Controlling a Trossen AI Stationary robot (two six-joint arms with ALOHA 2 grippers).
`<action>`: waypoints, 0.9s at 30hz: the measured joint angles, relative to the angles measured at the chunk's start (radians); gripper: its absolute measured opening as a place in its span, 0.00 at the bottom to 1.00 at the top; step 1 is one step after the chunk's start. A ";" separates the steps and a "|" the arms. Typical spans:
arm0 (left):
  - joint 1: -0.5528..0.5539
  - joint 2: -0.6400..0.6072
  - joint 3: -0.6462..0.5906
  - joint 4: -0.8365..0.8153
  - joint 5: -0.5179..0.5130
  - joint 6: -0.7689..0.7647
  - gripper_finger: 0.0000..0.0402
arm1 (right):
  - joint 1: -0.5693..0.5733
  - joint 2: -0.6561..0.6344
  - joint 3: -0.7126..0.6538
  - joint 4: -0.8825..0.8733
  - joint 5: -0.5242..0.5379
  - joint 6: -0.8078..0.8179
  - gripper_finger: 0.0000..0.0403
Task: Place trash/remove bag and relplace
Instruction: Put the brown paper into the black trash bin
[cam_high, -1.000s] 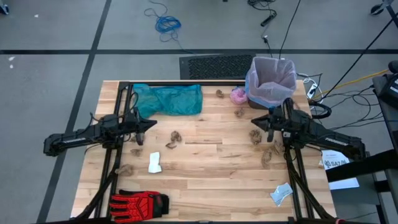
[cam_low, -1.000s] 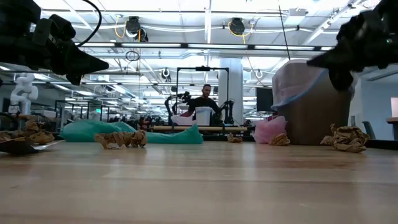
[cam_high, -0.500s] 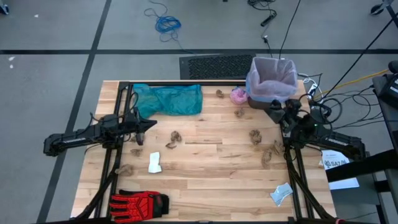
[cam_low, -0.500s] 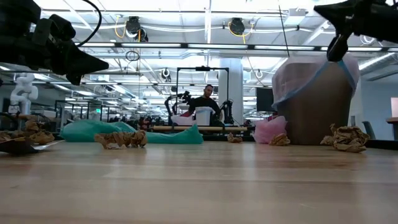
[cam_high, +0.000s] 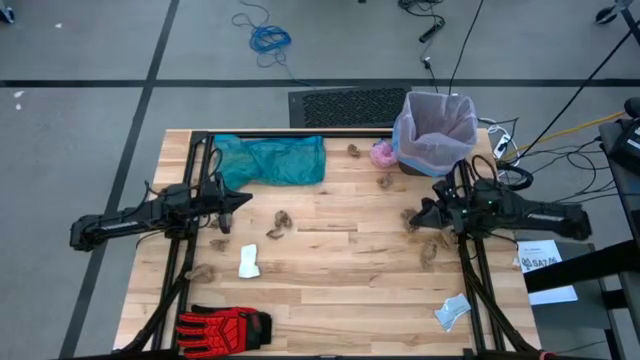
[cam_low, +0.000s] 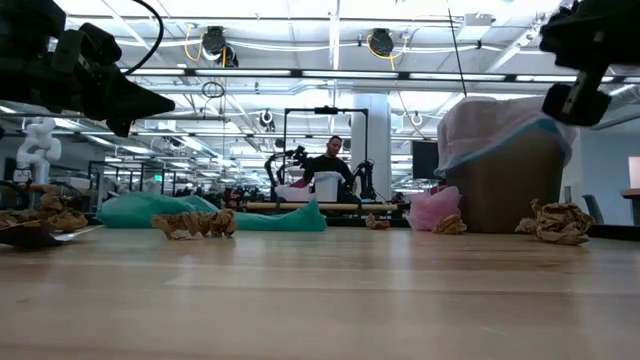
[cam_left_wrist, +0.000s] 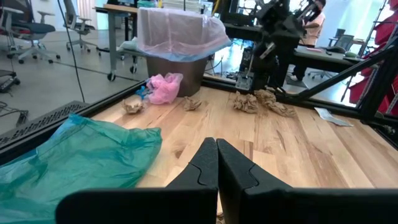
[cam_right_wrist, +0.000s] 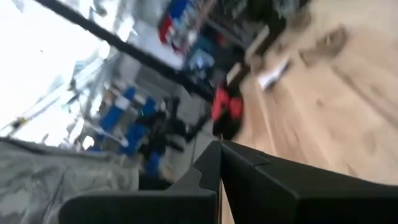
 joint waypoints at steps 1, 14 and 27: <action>0.000 0.000 0.000 0.000 0.000 0.000 0.00 | 0.031 0.032 0.042 -0.050 0.020 -0.005 0.00; 0.000 0.000 0.000 0.000 0.000 0.000 0.00 | 0.259 0.651 0.483 -0.659 0.305 -0.087 0.00; 0.000 0.000 0.000 0.000 0.000 0.000 0.00 | 0.259 0.993 0.571 -0.846 0.373 -0.022 0.25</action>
